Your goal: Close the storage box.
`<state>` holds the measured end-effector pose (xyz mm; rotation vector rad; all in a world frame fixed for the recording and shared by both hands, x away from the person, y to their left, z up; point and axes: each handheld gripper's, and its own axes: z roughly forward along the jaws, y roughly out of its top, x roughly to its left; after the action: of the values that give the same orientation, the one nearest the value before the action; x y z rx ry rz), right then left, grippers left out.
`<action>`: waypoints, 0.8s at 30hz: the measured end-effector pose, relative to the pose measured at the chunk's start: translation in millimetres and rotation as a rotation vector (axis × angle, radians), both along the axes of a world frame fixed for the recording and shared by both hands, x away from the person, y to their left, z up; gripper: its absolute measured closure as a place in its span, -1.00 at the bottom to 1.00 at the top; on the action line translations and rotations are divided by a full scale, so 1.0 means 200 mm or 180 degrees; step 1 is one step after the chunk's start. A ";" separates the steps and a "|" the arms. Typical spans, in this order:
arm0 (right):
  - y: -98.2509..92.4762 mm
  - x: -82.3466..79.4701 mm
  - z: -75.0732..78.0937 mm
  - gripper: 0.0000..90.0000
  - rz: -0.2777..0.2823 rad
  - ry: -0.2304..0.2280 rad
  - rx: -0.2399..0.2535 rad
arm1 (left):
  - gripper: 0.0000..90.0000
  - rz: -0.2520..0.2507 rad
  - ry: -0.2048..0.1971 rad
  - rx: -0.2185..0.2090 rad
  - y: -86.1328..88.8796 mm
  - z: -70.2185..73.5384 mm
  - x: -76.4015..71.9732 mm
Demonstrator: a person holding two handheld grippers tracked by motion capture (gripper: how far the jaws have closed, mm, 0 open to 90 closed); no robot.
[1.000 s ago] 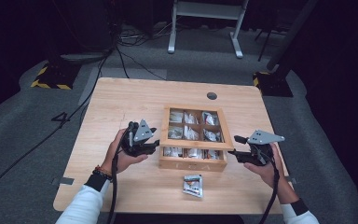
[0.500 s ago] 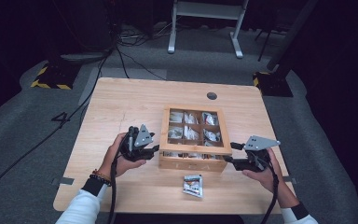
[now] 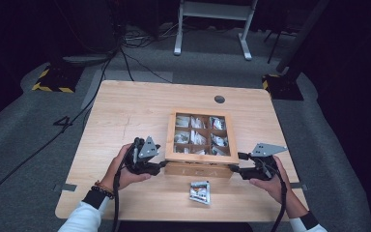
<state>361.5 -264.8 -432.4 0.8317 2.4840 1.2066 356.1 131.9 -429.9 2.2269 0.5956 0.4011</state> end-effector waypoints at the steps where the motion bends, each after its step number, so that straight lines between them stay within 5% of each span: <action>1: 0.00 0.00 -0.01 -0.07 0.0001 0.0007 0.0000 | -0.16 -0.0010 -0.0012 0.0012 -0.01 0.00 -0.01; 5: 0.01 -0.02 -0.03 -0.07 -0.0028 0.0041 -0.0090 | -0.16 -0.0047 0.0001 -0.0103 -0.02 0.00 -0.03; 10: 0.01 -0.07 -0.03 -0.08 -0.0081 -0.0083 -0.0074 | -0.11 -0.0086 0.0011 -0.0193 -0.03 -0.02 -0.05; 15: 0.01 -0.11 -0.02 -0.10 -0.0052 -0.0265 -0.0037 | -0.03 -0.0121 -0.0104 -0.0144 -0.05 -0.03 -0.08; 24: 0.02 -0.15 -0.01 -0.04 -0.0032 -0.0371 -0.0012 | -0.11 -0.0098 -0.0034 -0.0159 -0.06 -0.03 -0.08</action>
<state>332.0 -260.5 -435.1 0.7497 2.3856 1.2108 340.1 120.1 -435.2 2.1823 0.5591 0.3782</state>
